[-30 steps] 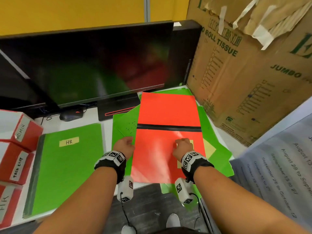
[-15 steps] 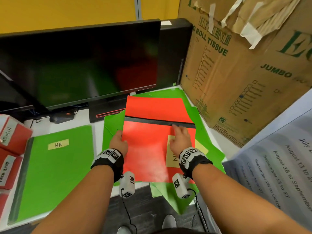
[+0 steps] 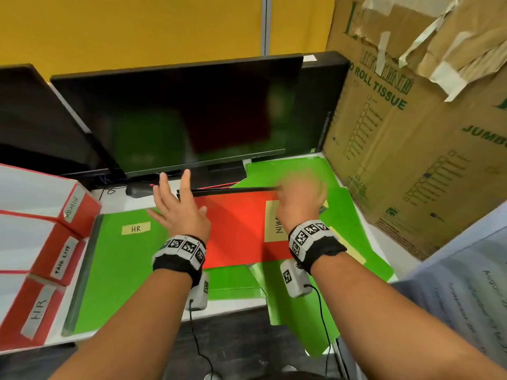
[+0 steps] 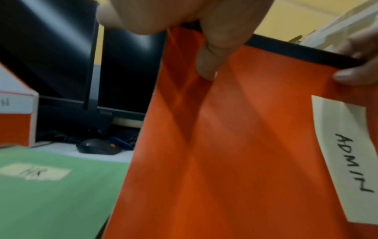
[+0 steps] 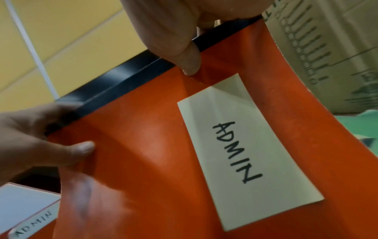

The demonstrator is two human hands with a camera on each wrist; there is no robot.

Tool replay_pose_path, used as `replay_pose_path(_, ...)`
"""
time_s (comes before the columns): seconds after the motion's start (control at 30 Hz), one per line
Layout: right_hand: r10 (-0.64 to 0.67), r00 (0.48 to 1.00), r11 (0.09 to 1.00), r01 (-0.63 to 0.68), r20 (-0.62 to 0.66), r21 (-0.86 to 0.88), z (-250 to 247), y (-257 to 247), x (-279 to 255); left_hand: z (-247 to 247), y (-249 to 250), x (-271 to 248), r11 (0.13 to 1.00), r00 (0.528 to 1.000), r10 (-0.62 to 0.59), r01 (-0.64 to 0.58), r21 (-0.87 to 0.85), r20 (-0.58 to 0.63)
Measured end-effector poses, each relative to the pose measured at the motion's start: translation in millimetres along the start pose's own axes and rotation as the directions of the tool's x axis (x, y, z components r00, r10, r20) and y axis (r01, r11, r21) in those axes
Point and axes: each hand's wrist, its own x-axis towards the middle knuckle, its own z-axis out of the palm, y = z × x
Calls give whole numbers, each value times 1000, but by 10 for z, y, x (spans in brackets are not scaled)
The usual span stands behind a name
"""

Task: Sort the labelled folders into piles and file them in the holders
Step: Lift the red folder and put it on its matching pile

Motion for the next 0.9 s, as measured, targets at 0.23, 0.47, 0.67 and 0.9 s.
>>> replay_pose_path(0.23, -89, 992, 982, 103, -92, 160, -45, -303, 9, -213, -89, 132, 998, 997, -29, 26, 50, 75)
replay_pose_path(0.47, 108, 994, 983, -109, 16, 150, 34, -387, -46, -351, -306, 156, 979, 980, -199, 200, -34, 18)
replay_pose_path(0.67, 316, 840, 740, -509, 442, 440, 325, -390, -123, -277, -671, 235, 911, 936, -346, 352, -214, 69)
replay_pose_path(0.9, 307, 846, 736, -502, 435, 455, 474, -471, -163, -223, -1059, 65, 817, 935, -229, 336, -469, 270)
